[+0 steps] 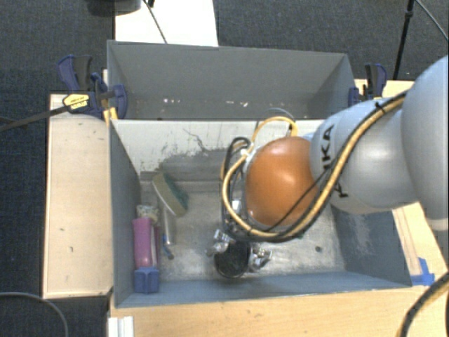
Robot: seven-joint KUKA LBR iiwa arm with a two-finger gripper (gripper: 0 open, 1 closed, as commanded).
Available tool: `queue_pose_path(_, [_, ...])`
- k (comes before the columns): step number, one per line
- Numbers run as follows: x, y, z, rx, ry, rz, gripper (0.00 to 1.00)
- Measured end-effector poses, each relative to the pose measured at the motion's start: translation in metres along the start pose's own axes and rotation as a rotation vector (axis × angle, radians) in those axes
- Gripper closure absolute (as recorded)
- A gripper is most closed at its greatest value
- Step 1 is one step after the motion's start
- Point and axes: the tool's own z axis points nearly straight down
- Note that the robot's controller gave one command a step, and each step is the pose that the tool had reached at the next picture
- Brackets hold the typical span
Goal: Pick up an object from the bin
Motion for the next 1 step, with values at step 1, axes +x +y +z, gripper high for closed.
queue_pose_path(1, [-0.0118,0.0071,-0.1376,0.006,-0.006,0.007,1.0])
